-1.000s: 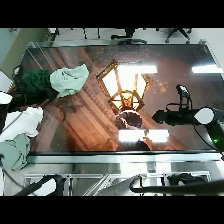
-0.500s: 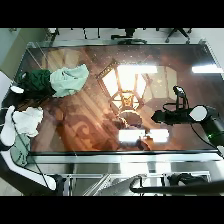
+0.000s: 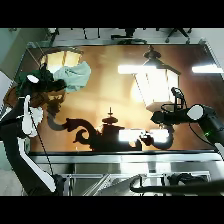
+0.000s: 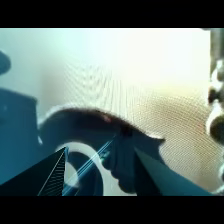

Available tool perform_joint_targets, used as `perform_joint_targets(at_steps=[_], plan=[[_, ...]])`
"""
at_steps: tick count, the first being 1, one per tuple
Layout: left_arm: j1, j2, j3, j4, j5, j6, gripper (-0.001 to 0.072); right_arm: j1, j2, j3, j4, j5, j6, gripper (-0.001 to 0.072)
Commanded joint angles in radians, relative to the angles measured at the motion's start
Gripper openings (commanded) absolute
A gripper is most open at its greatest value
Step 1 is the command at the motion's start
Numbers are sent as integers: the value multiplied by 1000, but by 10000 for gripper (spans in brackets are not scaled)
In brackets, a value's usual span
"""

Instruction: Fold the shirts.

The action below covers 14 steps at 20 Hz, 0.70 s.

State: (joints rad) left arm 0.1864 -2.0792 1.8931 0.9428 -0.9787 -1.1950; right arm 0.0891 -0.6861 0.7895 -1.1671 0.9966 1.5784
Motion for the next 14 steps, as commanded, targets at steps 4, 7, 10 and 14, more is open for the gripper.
perform_joint_targets(at_steps=[4, 7, 10, 14], plan=[[-129, 209, 127, -277, -383, 12, 14, -14, 1, 10, 0, 8, 1, 188], [-238, 399, 34, -366, -435, 17, 13, -97, 1, 57, 0, 74, -1, 188], [-380, 540, -101, -320, -420, 16, 14, -212, 5, 92, 0, 142, -1, 188], [-582, 614, -312, -214, -181, -18, 14, -249, 6, 92, 10, 182, -33, 189]])
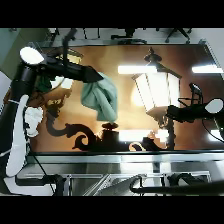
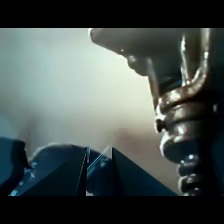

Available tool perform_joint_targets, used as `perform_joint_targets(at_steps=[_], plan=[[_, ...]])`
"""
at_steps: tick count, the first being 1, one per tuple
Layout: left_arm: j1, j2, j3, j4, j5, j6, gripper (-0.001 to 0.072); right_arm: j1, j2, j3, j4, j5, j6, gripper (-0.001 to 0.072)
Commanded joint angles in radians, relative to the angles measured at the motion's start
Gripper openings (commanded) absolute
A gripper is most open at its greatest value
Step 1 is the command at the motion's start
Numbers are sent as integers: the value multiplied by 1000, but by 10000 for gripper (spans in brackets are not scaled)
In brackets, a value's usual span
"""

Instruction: Fold the shirts.

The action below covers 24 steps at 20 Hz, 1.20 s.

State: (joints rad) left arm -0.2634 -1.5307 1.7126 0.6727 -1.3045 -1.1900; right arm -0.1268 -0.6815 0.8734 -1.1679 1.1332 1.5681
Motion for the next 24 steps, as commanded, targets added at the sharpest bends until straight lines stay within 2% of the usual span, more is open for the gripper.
perform_joint_targets(at_steps=[1, 4, 7, 8, 9, 10, 11, 14, 16, 18, 19, 24], plan=[[-168, 65, -172, 71, 207, -32, 14, -34, 2, 7, 34, 63, -54, 189], [-238, 23, -256, 69, 337, -32, 17, -34, 2, 6, 82, 95, -80, 190], [-237, -31, -261, 69, 312, -34, 20, -34, 2, 2, 96, 112, -81, 190], [-217, -34, -260, 66, 299, -35, 98, -34, 2, 2, 96, 115, -81, 191], [-190, -26, -260, 67, 285, -50, 467, -34, 2, 2, 100, 115, -81, 223], [-158, -12, -260, 68, 263, -70, 640, -33, 2, 1, 113, 115, -81, 396], [-121, 6, -260, 68, 214, -76, 634, -33, 2, -2, 131, 117, -83, 472], [-28, 50, -263, 92, 8, -106, 634, 10, 1, -73, 198, 79, -142, 470], [-19, 78, -307, 177, -55, -145, 634, 67, 0, -162, 218, -5, -166, 471], [-39, 113, -416, 232, -37, -148, 634, 127, -19, -227, 259, -90, -203, 482], [-57, 124, -484, 235, -8, -146, 634, 153, -40, -240, 289, -129, -232, 530], [-150, 63, -691, 232, 238, -146, 634, 262, -235, -243, 479, -322, -436, 531]])
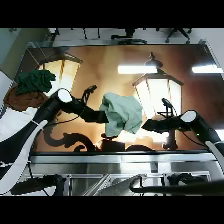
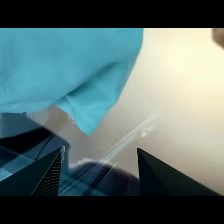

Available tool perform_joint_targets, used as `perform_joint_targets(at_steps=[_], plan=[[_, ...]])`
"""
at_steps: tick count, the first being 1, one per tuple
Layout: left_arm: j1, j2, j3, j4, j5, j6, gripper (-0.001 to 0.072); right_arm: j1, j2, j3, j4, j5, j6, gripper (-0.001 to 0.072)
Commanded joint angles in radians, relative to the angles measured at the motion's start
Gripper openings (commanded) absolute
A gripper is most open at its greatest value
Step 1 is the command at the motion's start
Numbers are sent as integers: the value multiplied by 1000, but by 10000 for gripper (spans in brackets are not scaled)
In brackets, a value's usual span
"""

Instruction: Fold the shirts.

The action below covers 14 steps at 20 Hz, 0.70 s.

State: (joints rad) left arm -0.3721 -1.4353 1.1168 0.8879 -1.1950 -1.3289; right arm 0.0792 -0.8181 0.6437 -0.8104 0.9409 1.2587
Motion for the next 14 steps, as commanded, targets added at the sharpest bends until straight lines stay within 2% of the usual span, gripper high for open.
perform_joint_targets(at_steps=[1, 3, 5, 6, 7, 8, 9, 14], plan=[[-51, -65, -93, 10, 161, -6, 634, 60, -147, -13, 166, -158, -167, 532], [-53, -133, -61, -29, 195, -4, 634, 60, -236, 5, 244, -171, -242, 531], [-53, -207, -6, -50, 187, -3, 632, 61, -309, 40, 266, -170, -268, 520], [-53, -235, 23, -51, 169, -3, 500, 62, -335, 60, 266, -160, -268, 429], [-53, -256, 53, -51, 141, 3, 287, 62, -345, 80, 266, -137, -270, 223], [-53, -269, 87, -50, 105, 20, 25, 62, -346, 101, 266, -106, -294, 79], [-51, -270, 119, -47, 74, 36, 15, 58, -340, 130, 265, -56, -307, 23], [29, -124, 308, -40, -117, 38, 13, -101, -167, 339, 266, 245, -304, 22]])
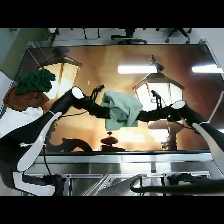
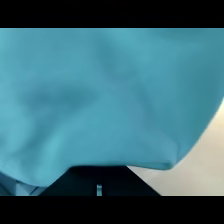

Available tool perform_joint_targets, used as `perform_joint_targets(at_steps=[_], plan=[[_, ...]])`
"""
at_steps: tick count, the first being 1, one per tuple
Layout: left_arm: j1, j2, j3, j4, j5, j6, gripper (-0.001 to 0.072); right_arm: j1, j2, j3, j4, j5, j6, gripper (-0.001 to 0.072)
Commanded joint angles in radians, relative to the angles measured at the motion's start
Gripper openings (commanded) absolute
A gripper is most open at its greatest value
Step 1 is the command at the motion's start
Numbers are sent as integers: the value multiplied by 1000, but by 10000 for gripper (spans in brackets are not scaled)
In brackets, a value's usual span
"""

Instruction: Fold the shirts.

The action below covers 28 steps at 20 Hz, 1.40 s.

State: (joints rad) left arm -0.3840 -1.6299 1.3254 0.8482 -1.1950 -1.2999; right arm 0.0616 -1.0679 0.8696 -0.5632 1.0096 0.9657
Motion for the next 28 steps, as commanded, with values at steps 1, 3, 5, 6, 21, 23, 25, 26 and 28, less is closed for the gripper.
perform_joint_targets(at_steps=[1, 3, 5, 6, 21, 23, 25, 26, 28], plan=[[64, 124, 140, -1, -150, 9, 13, -129, 131, 169, 19, 219, -6, 22], [105, 237, 226, -1, -203, 8, 13, -212, 235, 300, 27, 288, 7, 22], [137, 348, 314, -1, -241, 3, 13, -261, 333, 433, 34, 311, 6, 22], [150, 404, 358, -1, -259, -3, 13, -280, 380, 501, 34, 307, 6, 22], [333, 546, 586, -4, -242, -4, 15, -385, 328, 855, 109, 442, -78, 23], [261, 392, 586, -2, -221, 48, 15, -382, 210, 796, 177, 457, -130, 23], [209, 215, 587, -1, -189, 88, 15, -382, 80, 732, 185, 442, -165, 23], [196, 127, 587, -1, -177, 89, 16, -382, 11, 697, 186, 426, -175, 23], [190, -50, 587, -2, -145, 88, 17, -382, -121, 648, 186, 385, -185, 24]])
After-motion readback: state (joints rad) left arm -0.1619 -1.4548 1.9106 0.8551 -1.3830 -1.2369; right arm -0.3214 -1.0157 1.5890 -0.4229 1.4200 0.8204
